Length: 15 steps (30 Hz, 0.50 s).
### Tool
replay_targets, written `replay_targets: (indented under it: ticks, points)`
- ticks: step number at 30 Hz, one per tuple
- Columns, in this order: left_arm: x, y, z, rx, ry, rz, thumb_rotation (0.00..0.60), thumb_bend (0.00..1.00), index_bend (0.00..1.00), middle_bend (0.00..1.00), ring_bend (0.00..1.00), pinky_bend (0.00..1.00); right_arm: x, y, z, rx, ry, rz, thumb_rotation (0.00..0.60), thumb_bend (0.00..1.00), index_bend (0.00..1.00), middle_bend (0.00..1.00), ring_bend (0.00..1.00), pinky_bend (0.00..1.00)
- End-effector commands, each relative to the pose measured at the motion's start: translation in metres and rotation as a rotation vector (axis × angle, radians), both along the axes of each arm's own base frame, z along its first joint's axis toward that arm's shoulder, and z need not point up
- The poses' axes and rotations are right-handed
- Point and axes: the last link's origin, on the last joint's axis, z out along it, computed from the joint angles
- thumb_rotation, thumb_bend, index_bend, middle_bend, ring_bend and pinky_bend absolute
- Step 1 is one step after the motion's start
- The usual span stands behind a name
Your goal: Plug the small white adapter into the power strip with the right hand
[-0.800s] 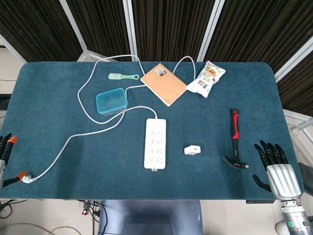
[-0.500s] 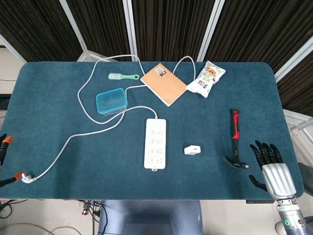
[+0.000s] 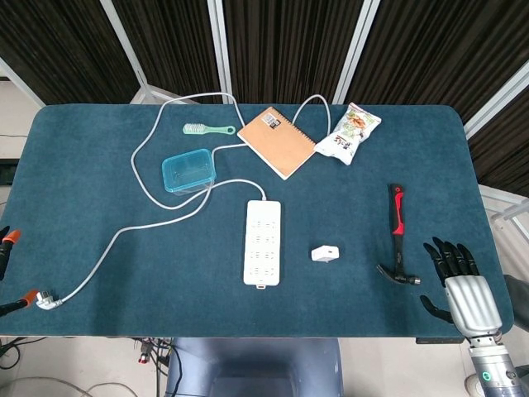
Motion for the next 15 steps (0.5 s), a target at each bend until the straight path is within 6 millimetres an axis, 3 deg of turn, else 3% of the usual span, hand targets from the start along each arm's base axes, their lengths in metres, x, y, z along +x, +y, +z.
replay_targets:
  ticks: [1,9,15]
  points:
    - [0.000,0.000,-0.001,-0.003,-0.002,-0.001,0.600,0.00,0.00,0.00,0.00,0.00,0.002,0.001,0.000,0.002,-0.016,0.000,0.600,0.32,0.00,0.00,0.00,0.00]
    - [0.002,-0.001,0.000,0.002,-0.003,-0.010,0.600,0.00,0.00,0.00,0.00,0.00,0.023,-0.002,-0.006,0.054,-0.082,0.015,0.600,0.32,0.00,0.00,0.00,0.00]
    - [0.002,0.000,0.000,0.003,-0.006,-0.015,0.600,0.00,0.00,0.00,0.00,0.00,0.066,-0.023,-0.022,0.127,-0.133,0.037,0.600,0.32,0.01,0.03,0.00,0.00]
